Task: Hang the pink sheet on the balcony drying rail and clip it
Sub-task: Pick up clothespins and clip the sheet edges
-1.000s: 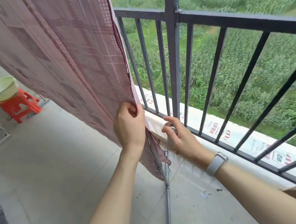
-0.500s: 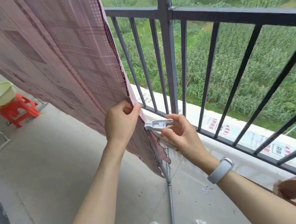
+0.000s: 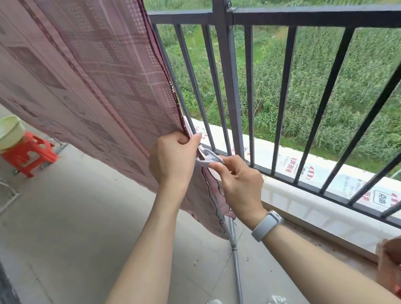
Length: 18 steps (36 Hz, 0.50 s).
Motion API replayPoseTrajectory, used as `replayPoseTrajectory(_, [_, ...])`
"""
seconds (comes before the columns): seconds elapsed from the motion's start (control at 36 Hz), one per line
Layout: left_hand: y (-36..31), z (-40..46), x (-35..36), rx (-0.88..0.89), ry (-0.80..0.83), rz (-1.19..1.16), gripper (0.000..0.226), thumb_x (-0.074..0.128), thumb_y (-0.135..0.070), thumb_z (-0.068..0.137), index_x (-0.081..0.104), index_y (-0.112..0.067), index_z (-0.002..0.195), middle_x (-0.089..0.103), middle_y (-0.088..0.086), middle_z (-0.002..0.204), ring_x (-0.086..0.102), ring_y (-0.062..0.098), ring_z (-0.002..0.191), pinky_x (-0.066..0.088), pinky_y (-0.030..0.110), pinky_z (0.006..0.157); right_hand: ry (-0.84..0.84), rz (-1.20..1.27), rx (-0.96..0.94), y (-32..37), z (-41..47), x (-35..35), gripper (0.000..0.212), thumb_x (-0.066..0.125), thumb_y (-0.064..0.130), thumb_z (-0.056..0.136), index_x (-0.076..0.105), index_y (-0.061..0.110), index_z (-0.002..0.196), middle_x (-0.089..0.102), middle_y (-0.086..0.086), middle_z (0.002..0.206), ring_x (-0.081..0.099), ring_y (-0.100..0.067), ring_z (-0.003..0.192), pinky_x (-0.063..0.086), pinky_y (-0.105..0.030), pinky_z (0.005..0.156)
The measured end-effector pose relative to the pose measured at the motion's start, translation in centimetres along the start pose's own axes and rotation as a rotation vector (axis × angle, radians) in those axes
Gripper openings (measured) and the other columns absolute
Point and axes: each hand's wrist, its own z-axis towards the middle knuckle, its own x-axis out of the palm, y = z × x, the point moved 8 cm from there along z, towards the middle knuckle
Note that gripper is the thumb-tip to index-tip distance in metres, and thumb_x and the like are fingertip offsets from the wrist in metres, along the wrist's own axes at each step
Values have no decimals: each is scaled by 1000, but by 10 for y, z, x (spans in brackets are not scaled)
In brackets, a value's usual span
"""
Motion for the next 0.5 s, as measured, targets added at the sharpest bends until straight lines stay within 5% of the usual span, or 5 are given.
replayPoseTrajectory(0.08, [2, 0, 1, -19, 6, -18, 43, 64, -44, 76, 59, -4, 59, 58, 15, 59, 54, 35, 68, 41, 33, 57, -40, -14, 46, -1, 5, 4, 32, 59, 50, 76, 67, 19, 79, 68, 2, 65, 62, -24, 62, 47, -37, 56])
replayPoseTrajectory(0.19, [7, 0, 3, -27, 44, -56, 39, 64, -42, 76, 55, -15, 50, 56, 4, 55, 54, 29, 67, 36, 28, 57, 41, 11, 78, -6, 6, 16, 29, 66, 41, 78, 63, 18, 94, 68, 10, 80, 64, -12, 72, 51, -37, 67])
replayPoseTrajectory(0.33, [22, -13, 11, 81, 75, -146, 17, 61, -37, 82, 68, -23, 91, 66, -4, 86, 59, 16, 86, 43, 27, 73, 328, 135, 140, -21, -5, 27, 56, 63, 39, 81, 42, 24, 131, 61, 10, 113, 58, -1, 96, 46, -14, 83])
replayPoseTrajectory(0.42, [46, -38, 16, 186, -22, -152, 31, 56, -31, 86, 59, -18, 113, 59, 3, 110, 51, 19, 107, 39, 32, 91, 363, 81, 137, -32, -18, 15, 68, 54, 44, 87, 21, 27, 144, 48, 5, 136, 47, -9, 120, 38, -25, 99])
replayPoseTrajectory(0.5, [76, -71, 44, 239, 63, -100, 41, 50, -32, 84, 52, -15, 121, 52, 7, 123, 45, 24, 117, 35, 38, 97, 263, -89, 145, -53, -41, -16, 54, 44, 37, 91, 30, 22, 141, 44, 3, 140, 41, -12, 127, 35, -32, 104])
